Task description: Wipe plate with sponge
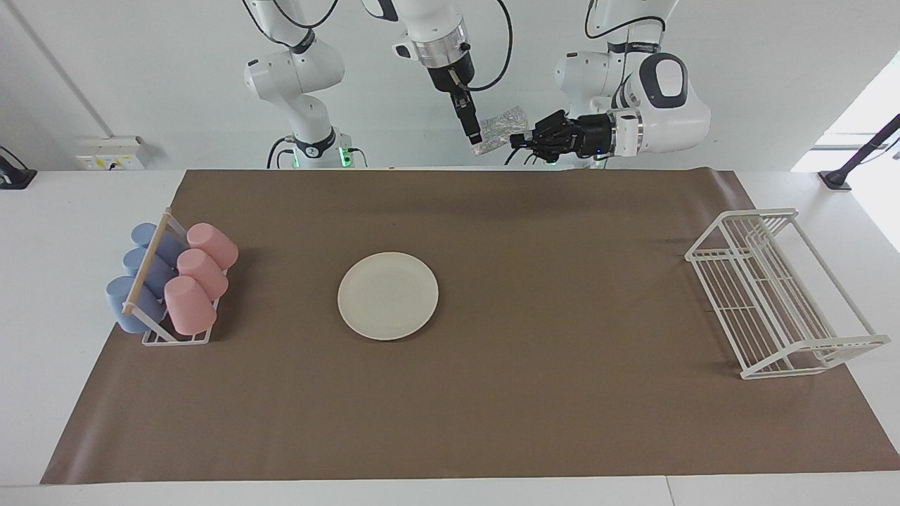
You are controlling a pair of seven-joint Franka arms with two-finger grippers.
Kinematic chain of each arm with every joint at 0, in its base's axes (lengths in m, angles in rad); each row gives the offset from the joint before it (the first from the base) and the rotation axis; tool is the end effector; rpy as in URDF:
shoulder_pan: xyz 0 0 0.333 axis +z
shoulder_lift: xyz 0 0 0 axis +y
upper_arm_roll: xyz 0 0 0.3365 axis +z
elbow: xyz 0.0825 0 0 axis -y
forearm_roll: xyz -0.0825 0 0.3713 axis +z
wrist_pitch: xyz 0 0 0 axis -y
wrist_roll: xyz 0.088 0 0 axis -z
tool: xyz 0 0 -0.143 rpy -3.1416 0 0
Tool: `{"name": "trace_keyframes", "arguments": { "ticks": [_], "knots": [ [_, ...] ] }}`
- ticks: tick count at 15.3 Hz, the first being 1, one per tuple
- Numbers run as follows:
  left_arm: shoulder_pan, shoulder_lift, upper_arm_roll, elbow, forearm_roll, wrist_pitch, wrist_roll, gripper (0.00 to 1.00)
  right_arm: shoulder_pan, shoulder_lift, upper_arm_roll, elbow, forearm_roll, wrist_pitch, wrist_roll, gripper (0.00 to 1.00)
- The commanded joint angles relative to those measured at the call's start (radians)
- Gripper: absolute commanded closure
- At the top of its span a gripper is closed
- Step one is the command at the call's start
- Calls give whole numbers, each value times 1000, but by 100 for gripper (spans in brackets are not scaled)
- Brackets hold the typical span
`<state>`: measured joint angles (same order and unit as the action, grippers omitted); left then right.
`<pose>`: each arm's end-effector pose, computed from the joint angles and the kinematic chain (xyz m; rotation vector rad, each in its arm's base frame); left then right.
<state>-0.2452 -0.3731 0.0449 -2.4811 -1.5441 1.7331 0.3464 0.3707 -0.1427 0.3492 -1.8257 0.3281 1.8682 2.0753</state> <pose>0.3747 -0.2040 0.5000 1.6615 0.0891 -0.1984 0.3661 0.3832 0.5932 -2.1964 1.8937 0.3481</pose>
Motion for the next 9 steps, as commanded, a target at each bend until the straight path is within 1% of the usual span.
{"name": "trace_keyframes", "arguments": {
  "ticks": [1,3,9],
  "knots": [
    [-16,-29,15,-39,-24,-9,26,100,10,-49,1,-63,29,34,19,0],
    [-17,-27,15,-39,-22,-18,28,100,27,-49,1,-69,48,61,19,0],
    [-17,-29,9,-39,-22,-35,28,100,27,-46,-1,-102,48,167,19,0]
  ]
}}
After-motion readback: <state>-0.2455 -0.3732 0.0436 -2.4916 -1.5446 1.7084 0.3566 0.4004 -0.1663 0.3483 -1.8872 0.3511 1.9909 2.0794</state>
